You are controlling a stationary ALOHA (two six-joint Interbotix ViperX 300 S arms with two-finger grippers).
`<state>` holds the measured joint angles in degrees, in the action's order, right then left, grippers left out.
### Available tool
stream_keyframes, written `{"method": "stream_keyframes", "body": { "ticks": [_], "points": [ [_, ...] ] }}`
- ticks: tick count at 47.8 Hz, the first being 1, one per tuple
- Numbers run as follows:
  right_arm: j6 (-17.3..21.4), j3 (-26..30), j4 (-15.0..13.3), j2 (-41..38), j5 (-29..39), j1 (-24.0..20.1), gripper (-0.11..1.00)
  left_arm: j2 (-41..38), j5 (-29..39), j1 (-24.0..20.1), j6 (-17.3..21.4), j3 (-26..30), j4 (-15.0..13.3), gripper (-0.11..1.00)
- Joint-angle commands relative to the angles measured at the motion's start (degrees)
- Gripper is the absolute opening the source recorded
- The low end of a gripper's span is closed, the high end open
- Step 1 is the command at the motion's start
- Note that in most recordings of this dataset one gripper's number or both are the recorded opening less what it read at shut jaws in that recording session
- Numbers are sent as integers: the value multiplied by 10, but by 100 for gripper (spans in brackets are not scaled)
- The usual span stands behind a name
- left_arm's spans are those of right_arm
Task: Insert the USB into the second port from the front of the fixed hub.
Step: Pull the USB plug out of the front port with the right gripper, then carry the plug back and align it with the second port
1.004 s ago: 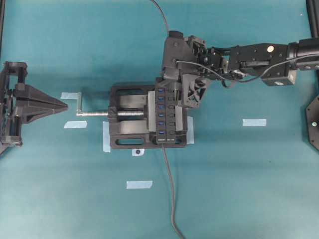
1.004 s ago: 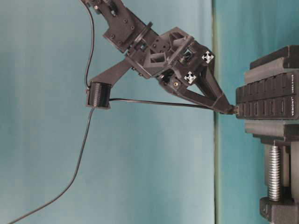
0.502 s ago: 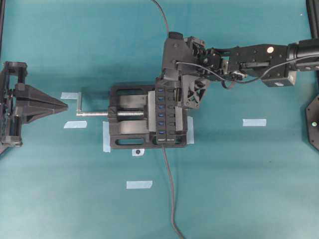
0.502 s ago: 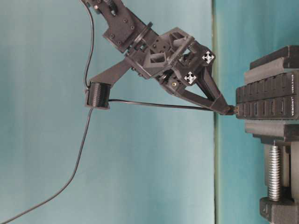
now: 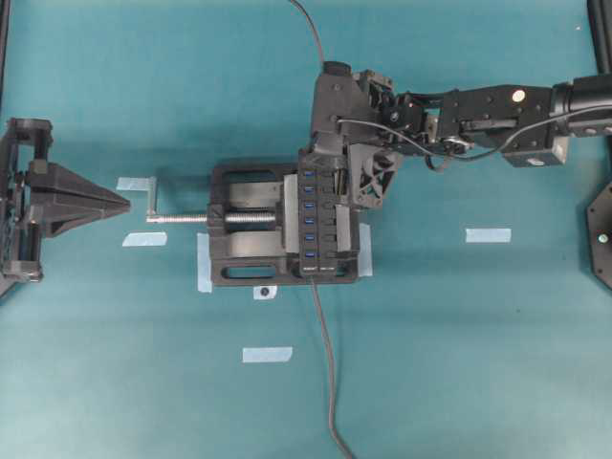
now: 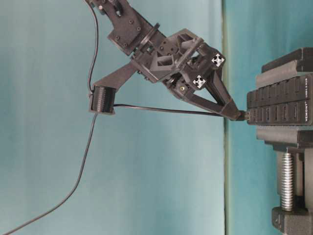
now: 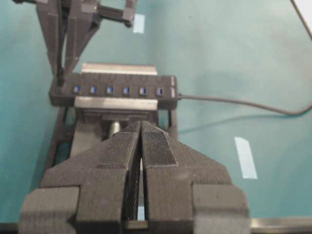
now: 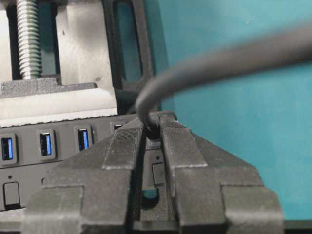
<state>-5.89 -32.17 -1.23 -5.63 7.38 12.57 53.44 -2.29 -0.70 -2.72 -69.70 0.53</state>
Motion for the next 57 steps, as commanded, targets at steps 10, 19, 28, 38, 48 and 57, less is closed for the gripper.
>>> {"method": "stream_keyframes", "body": {
  "ticks": [10, 19, 28, 38, 48, 57],
  "points": [
    [3, 17, 2, 40, -3, -4, 9, -4, -3, -1, -2, 17, 1, 0],
    [4, 23, 4, 58, 16, -7, 8, -4, -3, -1, -2, 17, 1, 0],
    [4, 25, 4, 72, 46, -14, 8, -3, -3, -1, -3, 16, 1, 0],
    [4, 33, 5, 78, 67, -22, 8, -3, -3, -1, -3, 17, 1, 0],
    [4, 50, 5, 78, 92, -36, 8, -4, -3, -1, -4, 17, 1, 0],
    [4, 65, 5, 79, 126, -51, 8, -3, -3, -1, -4, 17, 1, 0]
  ]
}}
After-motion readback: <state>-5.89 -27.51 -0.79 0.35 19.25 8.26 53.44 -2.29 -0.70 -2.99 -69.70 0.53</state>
